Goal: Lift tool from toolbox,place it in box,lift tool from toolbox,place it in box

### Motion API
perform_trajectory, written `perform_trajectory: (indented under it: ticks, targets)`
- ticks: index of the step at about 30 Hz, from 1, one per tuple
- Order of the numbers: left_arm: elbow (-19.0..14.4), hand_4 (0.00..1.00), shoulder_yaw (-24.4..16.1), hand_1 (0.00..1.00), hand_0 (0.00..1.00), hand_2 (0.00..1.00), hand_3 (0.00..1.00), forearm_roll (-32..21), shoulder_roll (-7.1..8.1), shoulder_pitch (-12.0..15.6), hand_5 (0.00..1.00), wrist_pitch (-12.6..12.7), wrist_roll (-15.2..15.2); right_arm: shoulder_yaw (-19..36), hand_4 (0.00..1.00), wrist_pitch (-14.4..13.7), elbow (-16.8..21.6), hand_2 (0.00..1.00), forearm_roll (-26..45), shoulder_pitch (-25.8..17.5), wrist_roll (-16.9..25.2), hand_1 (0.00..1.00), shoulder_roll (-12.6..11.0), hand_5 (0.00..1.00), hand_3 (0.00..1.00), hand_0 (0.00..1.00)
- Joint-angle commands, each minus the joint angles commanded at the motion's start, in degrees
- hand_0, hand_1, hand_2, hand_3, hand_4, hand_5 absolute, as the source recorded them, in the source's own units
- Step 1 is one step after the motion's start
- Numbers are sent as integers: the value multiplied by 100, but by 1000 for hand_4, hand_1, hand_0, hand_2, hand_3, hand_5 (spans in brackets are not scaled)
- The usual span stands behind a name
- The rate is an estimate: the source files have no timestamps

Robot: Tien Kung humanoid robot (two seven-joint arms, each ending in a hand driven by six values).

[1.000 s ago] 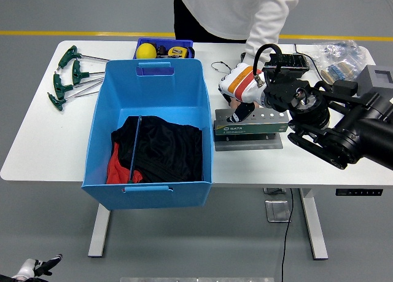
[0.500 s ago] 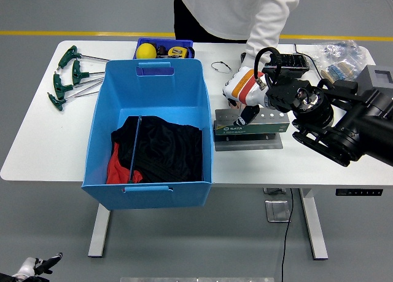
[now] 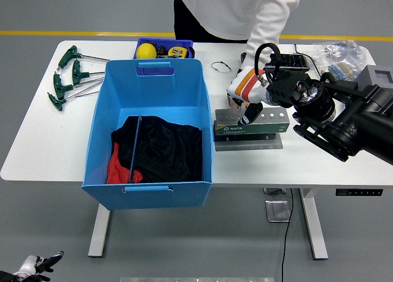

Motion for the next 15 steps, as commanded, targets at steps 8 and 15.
perform_trajectory:
  ticks: [8,15]
  targets:
    - [0,734,19,550,648,665,691,-2,-6,8,711,0,7,148,929,160,-122,588,-146,-62,193,526,17,626,456,569]
    - [0,734,44,549,648,665,692,-38,-5,10,712,-2,-3,199,931,129,-162,490,-260,-44,300,433,16,626,435,525]
